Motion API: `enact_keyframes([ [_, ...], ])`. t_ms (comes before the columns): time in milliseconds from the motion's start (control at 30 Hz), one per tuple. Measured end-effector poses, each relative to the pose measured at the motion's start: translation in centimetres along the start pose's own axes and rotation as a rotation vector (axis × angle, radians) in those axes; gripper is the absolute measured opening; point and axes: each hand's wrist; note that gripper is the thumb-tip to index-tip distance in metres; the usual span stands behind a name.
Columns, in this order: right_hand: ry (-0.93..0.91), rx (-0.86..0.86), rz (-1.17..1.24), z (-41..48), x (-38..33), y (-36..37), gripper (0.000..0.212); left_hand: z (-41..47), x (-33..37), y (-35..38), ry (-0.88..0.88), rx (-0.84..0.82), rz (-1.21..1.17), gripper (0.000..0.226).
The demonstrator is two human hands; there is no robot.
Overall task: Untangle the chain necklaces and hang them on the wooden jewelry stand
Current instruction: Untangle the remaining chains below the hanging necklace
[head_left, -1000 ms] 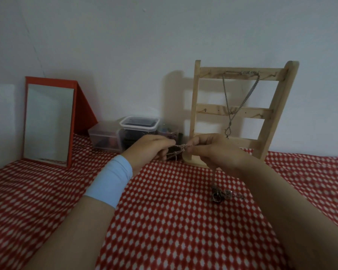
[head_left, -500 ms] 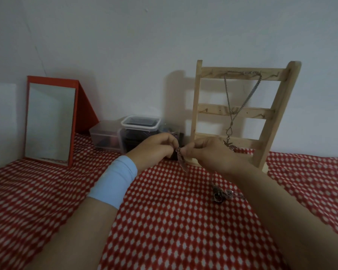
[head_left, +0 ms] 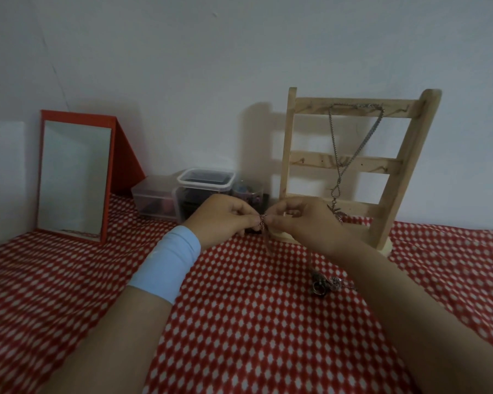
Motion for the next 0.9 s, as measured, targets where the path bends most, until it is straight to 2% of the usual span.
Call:
enact_keyframes([
  [100,-0.146,0.018,-0.112,-0.02,0.19,0.15,0.015,0.04,0.24,0.15,-0.053,-0.009,-0.038,0.013],
  [300,-0.299,-0.015,-0.164,-0.36,0.02,-0.05,0.010,0.14,0.17,0.31,-0.182,-0.039,-0.172,0.015],
  [400,-0.320,0.000,-0.177,-0.07,0.37,-0.07,0.008,0.14,0.15,0.56,-0.222,-0.038,-0.228,0.017],
  [567,-0.364,0.062,-0.241,0.00,0.87,0.08,0.004,0.13,-0.05,0.75,-0.327,-0.076,-0.459,0.011],
  [733,-0.296,0.052,-0.197,-0.23,0.67,0.24,0.009,0.17,-0.24,0.45,-0.245,-0.051,-0.398,0.013],
  [900,-0.389,0.073,-0.270,-0.31,0.51,0.12,0.002,0.24,-0.07,0.44,-0.289,-0.066,-0.443,0.015],
])
Point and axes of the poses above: each hand's wrist, its own z-axis towards the middle knuckle, its own y-axis out of the palm, x = y × z, and after that the axes turned 5 degrees about -y, right-handed
